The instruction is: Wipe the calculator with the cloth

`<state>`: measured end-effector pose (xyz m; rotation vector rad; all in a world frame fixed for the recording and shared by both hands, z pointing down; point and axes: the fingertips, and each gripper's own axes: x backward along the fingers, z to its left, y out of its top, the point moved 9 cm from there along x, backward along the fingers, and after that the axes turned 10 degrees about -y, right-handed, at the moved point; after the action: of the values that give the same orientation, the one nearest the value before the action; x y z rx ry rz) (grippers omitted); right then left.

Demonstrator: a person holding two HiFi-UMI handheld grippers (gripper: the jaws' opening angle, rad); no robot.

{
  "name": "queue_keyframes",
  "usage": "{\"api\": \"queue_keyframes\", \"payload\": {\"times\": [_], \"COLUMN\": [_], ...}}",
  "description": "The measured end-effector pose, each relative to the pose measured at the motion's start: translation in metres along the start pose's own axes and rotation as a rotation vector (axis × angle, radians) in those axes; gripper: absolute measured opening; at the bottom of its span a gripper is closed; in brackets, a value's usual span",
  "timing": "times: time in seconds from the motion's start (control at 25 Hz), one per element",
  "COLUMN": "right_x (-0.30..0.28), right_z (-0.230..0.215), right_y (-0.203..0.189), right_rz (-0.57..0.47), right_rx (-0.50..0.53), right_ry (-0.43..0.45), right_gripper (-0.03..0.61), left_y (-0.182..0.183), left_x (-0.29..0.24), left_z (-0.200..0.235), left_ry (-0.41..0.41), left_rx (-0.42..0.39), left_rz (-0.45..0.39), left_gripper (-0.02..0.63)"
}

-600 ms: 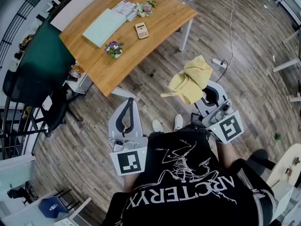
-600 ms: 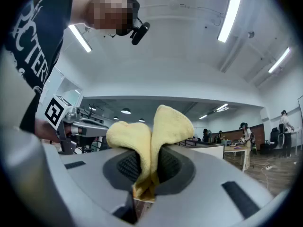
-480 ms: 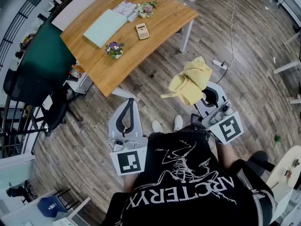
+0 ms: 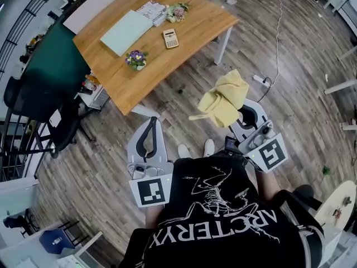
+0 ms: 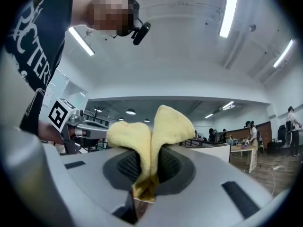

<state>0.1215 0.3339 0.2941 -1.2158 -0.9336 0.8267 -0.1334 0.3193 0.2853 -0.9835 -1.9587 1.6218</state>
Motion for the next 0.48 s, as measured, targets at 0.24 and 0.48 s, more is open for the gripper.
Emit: {"api": "queue_keyframes", "payload": {"times": [0.24,0.48], "right_x": [-0.002,-0.014], "right_z": [-0.018,-0.04], "right_y": [-0.009,-0.019], "right_rz": [0.021,0.046], "right_rx": [-0.003,0.004], "right_ry": [0.031,0.051], "right_gripper": [0.055,0.055], "left_y": [-0.003,-0.005], "left_x": [-0.017,-0.039], "left_z": [-0.009,-0.012], "left_ry": [0.026,0.029], "left_rx": [0.01,0.023], "left_rz": [-0.004,0.008], "left_gripper": [0.009,0.009]}}
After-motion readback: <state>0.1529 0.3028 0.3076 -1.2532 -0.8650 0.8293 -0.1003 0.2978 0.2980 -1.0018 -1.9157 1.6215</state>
